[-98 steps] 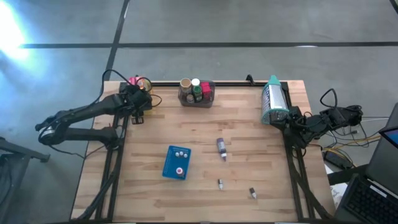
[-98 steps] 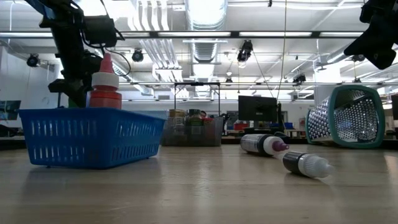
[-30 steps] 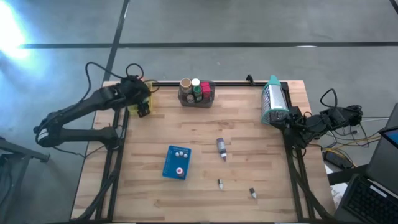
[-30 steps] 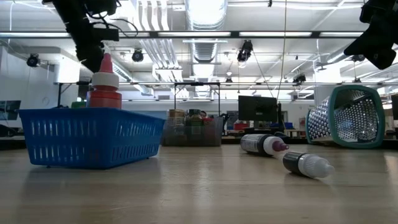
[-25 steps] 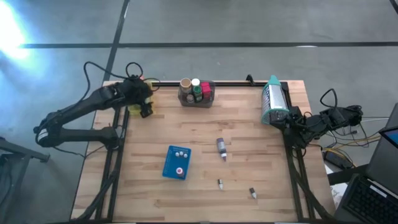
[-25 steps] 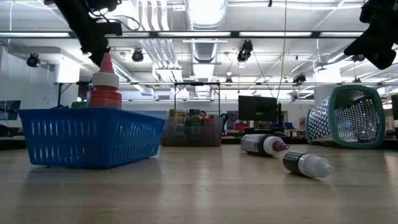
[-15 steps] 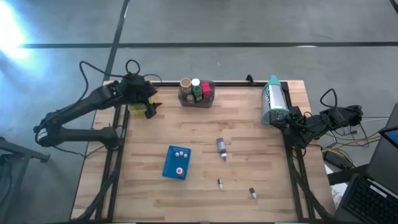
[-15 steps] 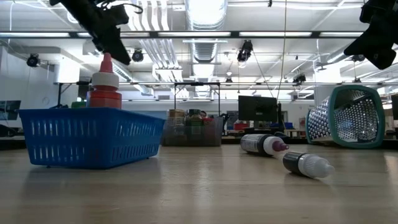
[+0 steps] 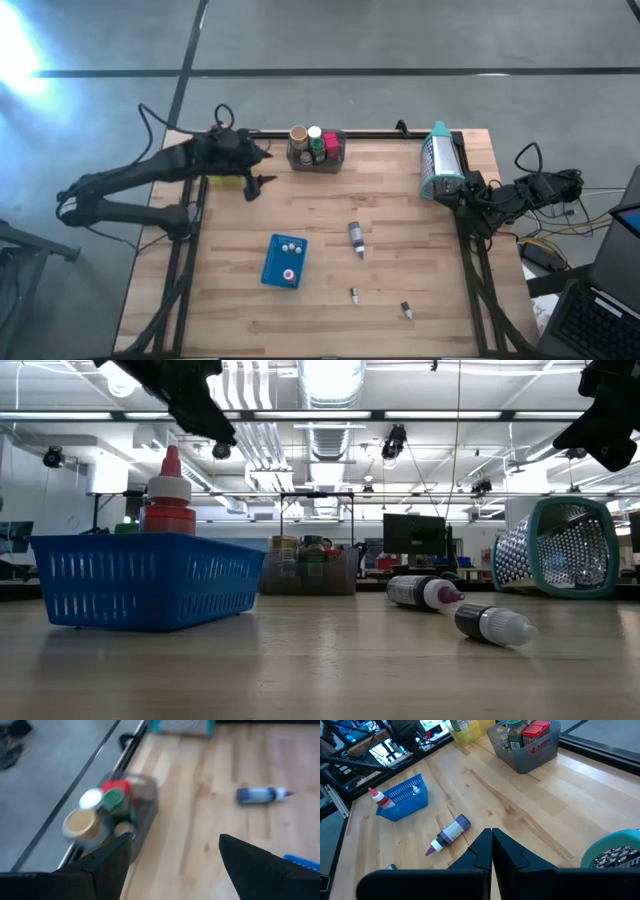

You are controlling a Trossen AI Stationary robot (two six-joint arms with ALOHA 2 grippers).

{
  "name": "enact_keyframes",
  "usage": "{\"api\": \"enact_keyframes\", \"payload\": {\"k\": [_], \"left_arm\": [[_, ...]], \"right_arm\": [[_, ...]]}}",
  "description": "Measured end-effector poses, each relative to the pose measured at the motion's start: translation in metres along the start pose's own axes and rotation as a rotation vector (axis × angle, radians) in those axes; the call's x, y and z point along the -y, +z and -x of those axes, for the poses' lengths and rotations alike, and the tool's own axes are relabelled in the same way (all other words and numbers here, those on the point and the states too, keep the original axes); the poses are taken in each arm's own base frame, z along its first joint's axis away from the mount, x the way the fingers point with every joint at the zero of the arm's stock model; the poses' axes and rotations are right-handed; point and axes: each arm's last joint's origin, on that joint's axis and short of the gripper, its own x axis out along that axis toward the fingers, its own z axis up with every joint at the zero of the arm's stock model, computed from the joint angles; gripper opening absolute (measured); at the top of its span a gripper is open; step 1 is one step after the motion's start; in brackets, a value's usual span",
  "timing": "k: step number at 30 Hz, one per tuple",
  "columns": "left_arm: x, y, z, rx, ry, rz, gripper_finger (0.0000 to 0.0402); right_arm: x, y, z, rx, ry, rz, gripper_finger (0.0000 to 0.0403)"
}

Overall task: Pick & Place Kitchen Items
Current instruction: Put the large purple food coloring bottle into the blue bin

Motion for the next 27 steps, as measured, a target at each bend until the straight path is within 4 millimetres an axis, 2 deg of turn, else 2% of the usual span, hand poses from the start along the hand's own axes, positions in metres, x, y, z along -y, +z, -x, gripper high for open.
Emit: {"api": "enact_keyframes", "payload": {"k": [7,11,19,27], "left_arm": [[0.025,0.016,-0.011,0.116,-0.093,-0.098,0.0303],[0.035,0.019,-0.021,0.111,-0.127,-0.136,0.0303],[0.042,0.023,-0.054,0.023,-0.155,-0.180,0.0303],[0.051,0.040,-0.089,-0.020,-0.192,-0.281,0.0296]], "right_arm": [[0.000,0.000,0.000,0.000,0.000,0.000,0.0008],[0.000,0.000,0.000,0.000,0.001,0.000,0.0008],[0.000,0.000,0.000,0.000,0.000,0.000,0.0008],[0.000,0.000,0.000,0.000,0.000,0.000,0.0008]]}}
